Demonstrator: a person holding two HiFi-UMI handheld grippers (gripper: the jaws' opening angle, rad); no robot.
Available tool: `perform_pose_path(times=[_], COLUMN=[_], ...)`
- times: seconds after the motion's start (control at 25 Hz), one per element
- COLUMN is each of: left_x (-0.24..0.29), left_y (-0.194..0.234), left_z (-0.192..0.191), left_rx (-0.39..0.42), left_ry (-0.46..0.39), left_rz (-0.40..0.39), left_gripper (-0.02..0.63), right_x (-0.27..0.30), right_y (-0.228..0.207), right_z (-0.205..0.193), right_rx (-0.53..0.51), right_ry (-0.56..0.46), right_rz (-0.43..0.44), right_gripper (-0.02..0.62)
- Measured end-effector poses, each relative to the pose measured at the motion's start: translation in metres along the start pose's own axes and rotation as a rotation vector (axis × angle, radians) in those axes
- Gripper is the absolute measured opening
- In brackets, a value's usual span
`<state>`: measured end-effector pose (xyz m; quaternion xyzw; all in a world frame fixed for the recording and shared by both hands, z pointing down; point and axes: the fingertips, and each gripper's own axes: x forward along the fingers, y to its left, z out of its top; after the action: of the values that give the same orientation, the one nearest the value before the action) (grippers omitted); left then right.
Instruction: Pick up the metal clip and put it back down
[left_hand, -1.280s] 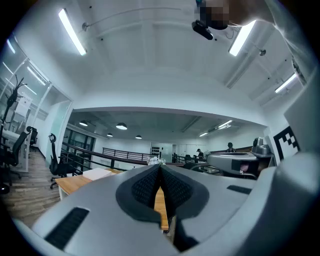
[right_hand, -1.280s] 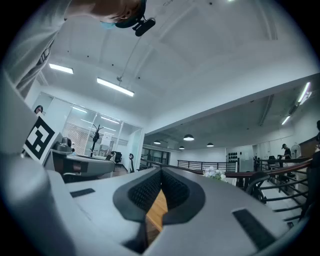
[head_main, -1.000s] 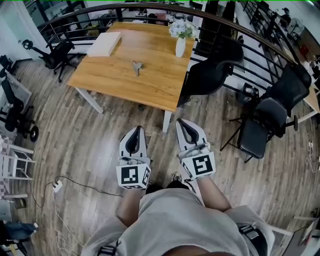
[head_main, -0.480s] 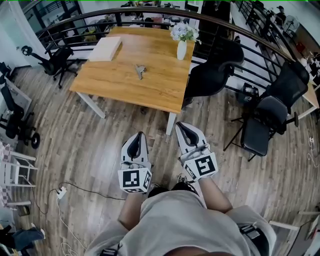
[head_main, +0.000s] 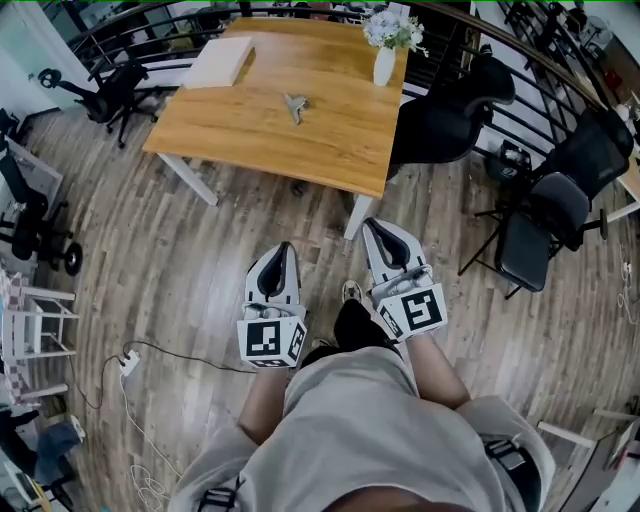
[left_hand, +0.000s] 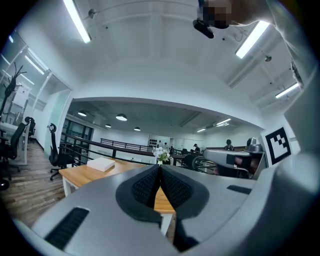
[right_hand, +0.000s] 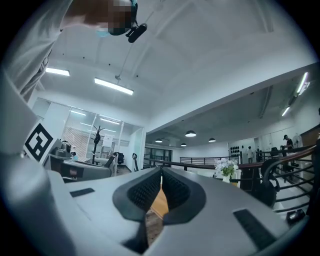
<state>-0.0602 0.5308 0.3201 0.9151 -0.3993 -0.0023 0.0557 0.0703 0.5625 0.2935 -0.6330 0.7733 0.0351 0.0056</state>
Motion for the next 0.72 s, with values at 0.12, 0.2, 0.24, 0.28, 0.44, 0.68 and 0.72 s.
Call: perform_pose_path(times=[0.12, 0.2, 0.24, 0.28, 0.44, 0.68, 0.72], left_x=[0.021, 0.040, 0.051, 0.063, 0.118, 0.198, 0.208], left_y=[0.018, 0.030, 0.037, 0.045, 0.074, 0.106, 0.110], left_z=[-0.003, -0.002, -0.002, -0.001, 0.005, 0.003, -0.001], left_rx=[-0.014, -0.012, -0.010, -0.008, -0.004, -0.005, -0.004], left_ry=[0.012, 0.011, 0.010, 0.010, 0.025, 0.067, 0.076], left_rz=[0.010, 0.016, 0.020, 0.025, 0.046, 0.079, 0.086], left_gripper=[0.025, 0.025, 0.025, 0.025, 0.025, 0.025, 0.025], right_x=[0.029, 0.052, 0.065, 0.079, 0.135, 0.210, 0.220], right_y=[-0.004, -0.013, -0.018, -0.024, -0.051, -0.103, -0.109], right_z=[-0.006, -0.010, -0.011, -0.013, -0.017, -0.030, -0.035], right_rx=[-0.003, 0.003, 0.007, 0.013, 0.034, 0.083, 0.087], right_ry=[0.014, 0.015, 0.014, 0.014, 0.021, 0.059, 0.066], right_rz=[0.024, 0.037, 0.044, 0.051, 0.106, 0.161, 0.169], right_gripper=[0.026, 0.026, 0.027, 0.026, 0.026, 0.027, 0.027])
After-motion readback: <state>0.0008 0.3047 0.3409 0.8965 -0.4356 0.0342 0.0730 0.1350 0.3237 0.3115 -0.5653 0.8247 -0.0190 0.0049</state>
